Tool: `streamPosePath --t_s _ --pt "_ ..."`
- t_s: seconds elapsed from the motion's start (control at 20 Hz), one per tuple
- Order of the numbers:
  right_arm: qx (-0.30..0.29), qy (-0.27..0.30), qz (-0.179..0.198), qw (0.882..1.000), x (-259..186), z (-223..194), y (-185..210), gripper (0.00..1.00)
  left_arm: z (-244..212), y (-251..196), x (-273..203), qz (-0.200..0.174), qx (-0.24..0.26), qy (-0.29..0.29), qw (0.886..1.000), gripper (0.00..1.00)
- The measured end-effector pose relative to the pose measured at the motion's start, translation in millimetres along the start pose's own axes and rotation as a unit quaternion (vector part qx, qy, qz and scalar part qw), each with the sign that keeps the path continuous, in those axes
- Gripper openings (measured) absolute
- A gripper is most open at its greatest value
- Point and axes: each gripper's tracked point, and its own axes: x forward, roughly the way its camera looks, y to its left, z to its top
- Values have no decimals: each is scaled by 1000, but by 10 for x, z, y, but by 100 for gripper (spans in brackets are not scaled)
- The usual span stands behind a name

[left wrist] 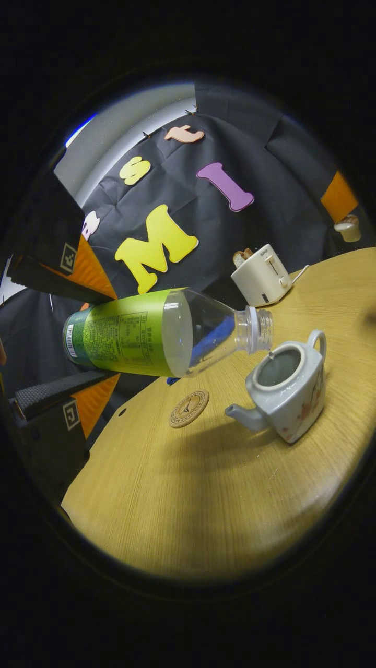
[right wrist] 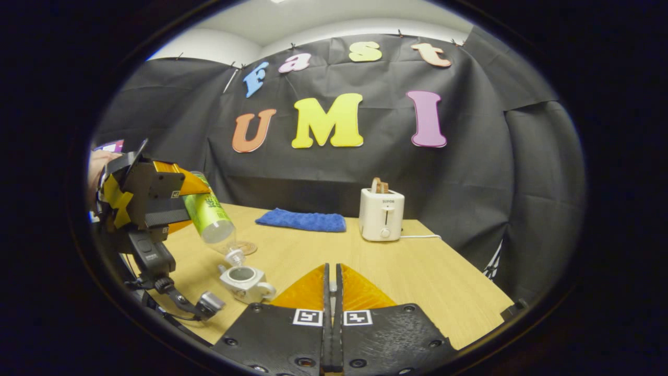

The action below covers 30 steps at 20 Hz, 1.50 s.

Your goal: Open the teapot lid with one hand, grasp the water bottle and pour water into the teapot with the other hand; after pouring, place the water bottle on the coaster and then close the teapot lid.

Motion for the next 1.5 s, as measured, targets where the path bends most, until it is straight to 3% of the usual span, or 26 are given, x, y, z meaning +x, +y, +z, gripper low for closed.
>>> streamPosePath --t_s 0.25,0.4,0.55,0.75,0.85,0.95,1.1,1.25,1.35,1.5 --pt "1 0 -6 1000 -9 4 -29 0 0 -194 15 -19 -56 -5 998 73" --pt "6 -4 -8 1000 -28 41 -37 0 -6 -379 16 -39 -121 -10 992 73" --pt "12 -5 -9 1000 -14 91 -7 0 157 -639 -47 -101 -226 -33 968 72" --pt "20 -10 -8 1000 -22 178 39 0 287 -866 -200 -168 -356 -56 917 74" --pt "18 -12 -10 1000 -31 216 56 0 244 -918 -240 -187 -428 -59 882 70" --pt "19 -14 -9 1000 -25 251 86 0 138 -896 -219 -192 -507 -58 838 73" --pt "21 -13 -4 1000 3 277 177 0 -97 -725 -137 -174 -625 -57 759 74" --pt "19 -10 2 1000 18 293 272 0 -211 -572 -96 -168 -724 -69 666 73" --pt "18 -12 4 1000 19 316 326 0 -327 -459 -8 -141 -770 -71 619 74" --pt "16 -15 7 1000 42 361 393 0 -331 -366 251 -118 -816 -81 560 74"
